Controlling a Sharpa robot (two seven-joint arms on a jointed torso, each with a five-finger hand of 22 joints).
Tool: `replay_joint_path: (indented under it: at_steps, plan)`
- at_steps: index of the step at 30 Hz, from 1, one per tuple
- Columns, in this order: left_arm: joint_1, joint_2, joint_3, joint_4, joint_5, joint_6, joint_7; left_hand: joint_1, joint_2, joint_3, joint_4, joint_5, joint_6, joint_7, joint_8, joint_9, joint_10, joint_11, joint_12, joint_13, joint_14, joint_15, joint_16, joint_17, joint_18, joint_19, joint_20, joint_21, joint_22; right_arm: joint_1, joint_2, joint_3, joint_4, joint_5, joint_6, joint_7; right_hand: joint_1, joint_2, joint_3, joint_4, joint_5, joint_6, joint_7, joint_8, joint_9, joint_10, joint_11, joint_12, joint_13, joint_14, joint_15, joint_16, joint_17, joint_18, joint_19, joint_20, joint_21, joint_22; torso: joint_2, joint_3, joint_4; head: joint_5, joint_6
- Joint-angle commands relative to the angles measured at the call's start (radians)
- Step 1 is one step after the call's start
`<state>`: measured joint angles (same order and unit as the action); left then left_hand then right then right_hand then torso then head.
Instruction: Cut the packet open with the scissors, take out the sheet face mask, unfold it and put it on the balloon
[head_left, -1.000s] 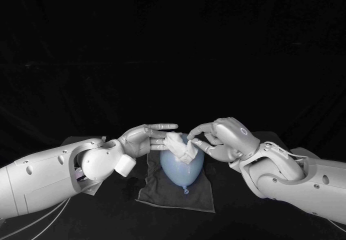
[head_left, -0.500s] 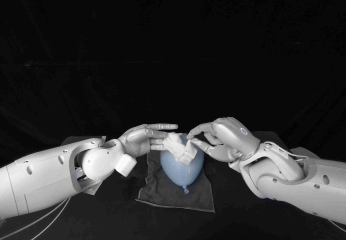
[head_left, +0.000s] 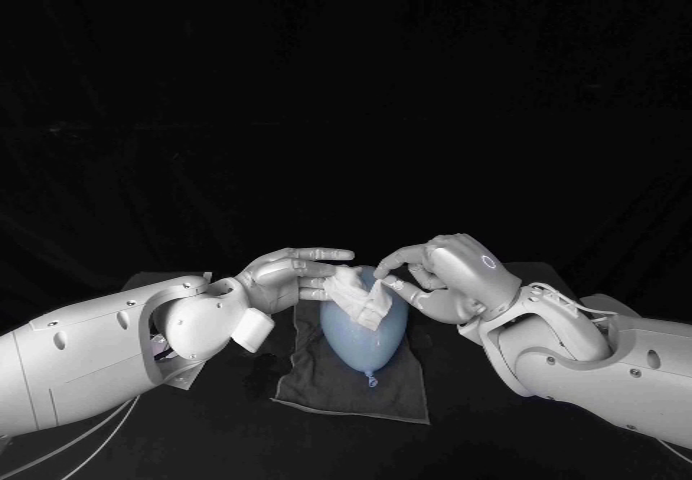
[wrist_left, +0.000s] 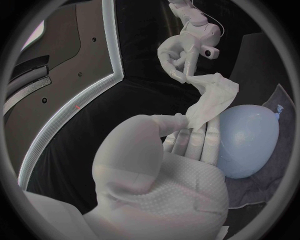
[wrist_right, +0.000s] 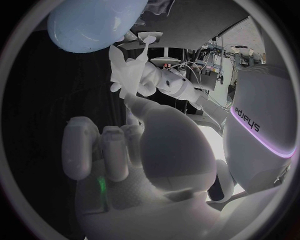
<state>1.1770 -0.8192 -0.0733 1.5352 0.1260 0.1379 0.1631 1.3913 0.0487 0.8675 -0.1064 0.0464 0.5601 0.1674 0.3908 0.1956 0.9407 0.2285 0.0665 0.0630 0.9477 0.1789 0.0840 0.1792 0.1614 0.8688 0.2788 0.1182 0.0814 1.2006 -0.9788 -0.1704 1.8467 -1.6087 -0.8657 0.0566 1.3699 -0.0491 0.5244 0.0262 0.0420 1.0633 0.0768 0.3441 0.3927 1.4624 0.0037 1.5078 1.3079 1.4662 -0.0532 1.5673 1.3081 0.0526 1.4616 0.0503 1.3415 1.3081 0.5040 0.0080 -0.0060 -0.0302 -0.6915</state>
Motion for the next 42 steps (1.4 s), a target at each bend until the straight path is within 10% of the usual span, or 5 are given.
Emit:
replay_joint_path:
  at_steps: [1,18,37,42]
  plan:
    - [0.001,0.002,0.001,0.001,-0.011,-0.028,0.007,-0.006,0.017,0.001,0.021,0.001,0.013,0.128,0.007,-0.001,0.019,-0.002,0.007,0.001,0.012,-0.003,0.007,-0.002,0.021,0.011,0.000,0.008,0.000,0.000,-0.003,0.001,0.004,-0.014,-0.005,-0.004,-0.013,0.001,0.006,0.001,0.007,0.009,0.000,0.002,0.036,0.080,-0.003,0.005,0.223,0.105,-0.007,0.003,0.263,-0.008,0.024,-0.001,0.001,0.203,0.000,-0.0001,0.0001,0.002,0.000]
    - [0.001,0.002,0.001,-0.003,-0.011,-0.148,-0.006,-0.023,-0.014,-0.120,0.136,0.001,0.065,0.118,0.038,0.009,0.115,-0.020,0.009,0.002,0.069,-0.021,0.024,0.001,0.025,0.062,-0.007,0.017,-0.008,0.001,-0.052,0.001,0.057,-0.015,0.014,-0.013,-0.014,0.000,0.008,0.000,0.007,0.007,0.000,0.005,0.039,0.081,-0.003,0.007,0.224,0.105,-0.007,0.003,0.263,-0.008,0.025,-0.001,0.004,0.204,0.000,-0.0004,-0.0004,-0.002,-0.004]
    - [0.001,-0.001,0.001,0.000,-0.011,-0.229,-0.027,0.002,-0.098,-0.230,0.129,0.002,0.083,0.105,0.045,0.009,0.161,-0.036,0.000,0.000,0.098,-0.035,0.032,0.004,0.025,0.095,-0.021,0.019,-0.011,0.001,-0.080,0.000,0.082,-0.021,0.022,-0.025,-0.016,-0.001,0.009,0.000,0.007,0.006,0.000,0.007,0.041,0.082,-0.003,0.008,0.225,0.105,-0.007,0.003,0.263,-0.009,0.025,-0.001,0.006,0.204,0.000,-0.0001,0.0005,-0.001,-0.004]
    - [0.001,-0.001,0.001,0.003,-0.014,-0.226,-0.040,0.063,-0.101,-0.234,0.070,0.002,0.112,0.094,0.052,0.008,0.200,-0.049,0.004,0.001,0.128,-0.050,0.044,0.010,0.022,0.124,-0.045,0.040,-0.002,0.001,-0.075,0.000,0.076,-0.026,0.013,-0.030,-0.016,-0.001,0.009,0.000,0.007,0.006,0.000,0.007,0.041,0.082,-0.003,0.008,0.225,0.105,-0.007,0.003,0.263,-0.009,0.025,-0.001,0.006,0.204,0.001,-0.0002,0.0002,-0.003,-0.004]
